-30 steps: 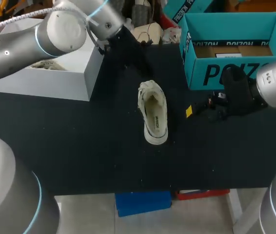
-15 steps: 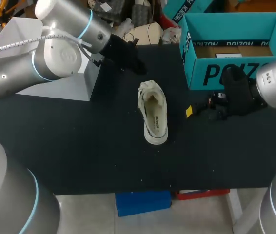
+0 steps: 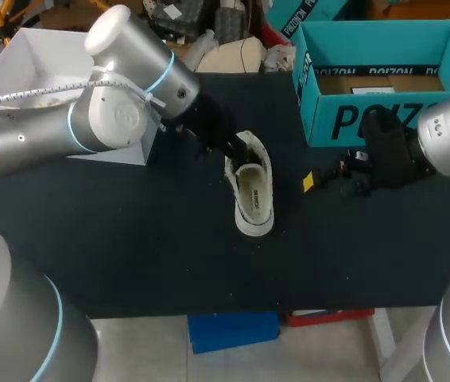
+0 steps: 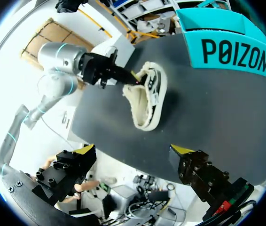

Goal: Take the shoe out of the shoebox, open the shoe tongue, remove and reinsert the insole, then place the shoe into the shoebox

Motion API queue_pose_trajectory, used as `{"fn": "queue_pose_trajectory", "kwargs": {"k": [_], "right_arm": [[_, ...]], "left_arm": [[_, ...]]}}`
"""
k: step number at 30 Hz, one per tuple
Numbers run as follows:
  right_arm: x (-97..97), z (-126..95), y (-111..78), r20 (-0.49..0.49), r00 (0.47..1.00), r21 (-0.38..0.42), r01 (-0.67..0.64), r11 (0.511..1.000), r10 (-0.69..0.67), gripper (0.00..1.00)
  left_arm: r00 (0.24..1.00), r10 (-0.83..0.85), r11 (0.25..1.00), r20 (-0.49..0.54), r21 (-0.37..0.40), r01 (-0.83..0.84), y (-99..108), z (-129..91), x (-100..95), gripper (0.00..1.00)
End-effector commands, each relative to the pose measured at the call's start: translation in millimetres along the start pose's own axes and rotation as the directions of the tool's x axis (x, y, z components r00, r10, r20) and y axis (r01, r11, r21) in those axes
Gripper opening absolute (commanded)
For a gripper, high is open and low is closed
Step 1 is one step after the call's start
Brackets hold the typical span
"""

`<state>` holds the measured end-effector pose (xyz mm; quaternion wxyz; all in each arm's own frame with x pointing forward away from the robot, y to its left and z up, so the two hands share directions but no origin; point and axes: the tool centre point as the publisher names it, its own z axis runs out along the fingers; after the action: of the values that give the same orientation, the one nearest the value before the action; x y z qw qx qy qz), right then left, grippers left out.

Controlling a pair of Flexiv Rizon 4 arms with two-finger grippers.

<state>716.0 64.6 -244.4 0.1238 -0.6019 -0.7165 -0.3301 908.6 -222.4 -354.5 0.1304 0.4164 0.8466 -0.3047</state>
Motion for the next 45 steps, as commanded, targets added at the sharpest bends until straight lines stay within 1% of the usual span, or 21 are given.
{"fn": "queue_pose_trajectory", "kwargs": {"k": [1,5,8,11,15,19,21,22,23,25,26,27,28,29,30,31,32,33,37,39,45], "right_arm": [[0.5,0,0.0,0.002,1.000,0.001,0.000,1.000,0.000,1.00],[0.5,0,0.0,0.002,1.000,0.001,0.000,1.000,0.000,1.00],[0.5,0,0.0,0.002,1.000,0.001,0.000,1.000,0.000,1.00],[0.5,0,0.0,0.002,1.000,0.001,0.000,1.000,0.000,1.00],[0.5,0,0.0,0.002,1.000,0.001,0.000,1.000,0.000,1.00],[0.5,0,0.0,0.002,1.000,0.001,0.000,1.000,0.000,1.00],[0.5,0,0.0,0.002,1.000,0.001,0.000,1.000,0.000,1.00],[0.5,0,0.0,0.002,1.000,0.001,0.000,1.000,0.000,1.00],[0.5,0,0.0,0.002,1.000,0.001,0.000,1.000,0.000,1.00],[0.5,0,0.0,0.002,1.000,0.001,0.000,1.000,0.000,1.00],[0.5,0,0.0,0.002,1.000,0.001,0.000,1.000,0.000,1.00],[0.5,0,0.0,0.002,1.000,0.001,0.000,1.000,0.000,1.00],[0.5,0,0.0,0.002,1.000,0.001,0.000,1.000,0.000,1.00],[0.5,0,0.0,0.002,1.000,0.001,0.000,1.000,0.000,1.00],[0.5,0,0.0,0.002,1.000,0.001,0.000,1.000,0.000,1.00],[0.5,0,0.0,0.002,1.000,0.001,0.000,1.000,0.000,1.00],[0.5,0,0.0,0.002,1.000,0.001,0.000,1.000,0.000,1.00],[0.5,0,0.0,0.002,1.000,0.001,0.000,1.000,0.000,1.00],[0.5,0,0.0,0.002,1.000,0.001,0.000,1.000,0.000,1.00],[0.5,0,0.0,0.002,1.000,0.001,0.000,1.000,0.000,1.00],[0.5,0,0.0,0.002,1.000,0.001,0.000,1.000,0.000,1.00]], "left_arm": [[1.000,-0.003,1.000,-0.012,0.010,0.003,-4,9,8.2,0.00],[0.999,0.005,1.000,-0.042,0.020,-0.004,-7,14,13.4,0.00],[0.999,0.017,1.000,-0.050,0.022,-0.016,-10,5,12.4,0.00],[0.998,0.051,0.998,-0.042,0.023,-0.051,-17,-12,5.3,0.00],[0.994,0.112,0.993,-0.005,0.021,-0.112,-30,-43,-8.6,0.00],[0.991,0.131,0.991,0.016,0.004,-0.131,-36,-67,-16.4,0.00],[0.991,0.133,0.991,0.018,-0.004,-0.133,-36,-75,-17.0,0.00],[0.991,0.134,0.991,0.020,-0.006,-0.133,-37,-80,-16.7,0.02],[0.991,0.131,0.991,0.020,-0.003,-0.131,-41,-83,-14.5,0.11],[0.992,0.122,0.993,0.022,0.004,-0.122,-39,-87,-13.8,0.19],[0.994,0.105,0.994,0.015,0.006,-0.105,-38,-88,-12.7,0.32],[0.997,0.079,0.997,0.010,0.012,-0.079,-42,-92,-8.3,0.39],[0.997,0.071,0.997,0.015,0.014,-0.072,-42,-94,-6.5,0.33],[0.997,0.071,0.997,0.016,0.009,-0.071,-43,-96,-4.4,0.11],[0.998,0.067,0.998,0.003,0.000,-0.067,-43,-98,-1.8,0.08],[0.998,0.063,0.998,-0.014,-0.002,-0.063,-43,-99,1.0,0.33],[0.998,0.064,0.998,-0.014,0.001,-0.064,-43,-99,2.5,0.48],[0.997,0.079,0.997,-0.023,0.001,-0.079,-43,-100,5.0,1.00],[0.994,0.101,0.995,-0.029,-0.009,-0.102,-40,-103,11.2,1.00],[0.998,0.054,0.998,-0.028,-0.024,-0.055,-39,-106,15.3,1.00],[0.998,0.054,0.998,-0.028,-0.024,-0.055,-39,-106,15.3,1.00]]}}
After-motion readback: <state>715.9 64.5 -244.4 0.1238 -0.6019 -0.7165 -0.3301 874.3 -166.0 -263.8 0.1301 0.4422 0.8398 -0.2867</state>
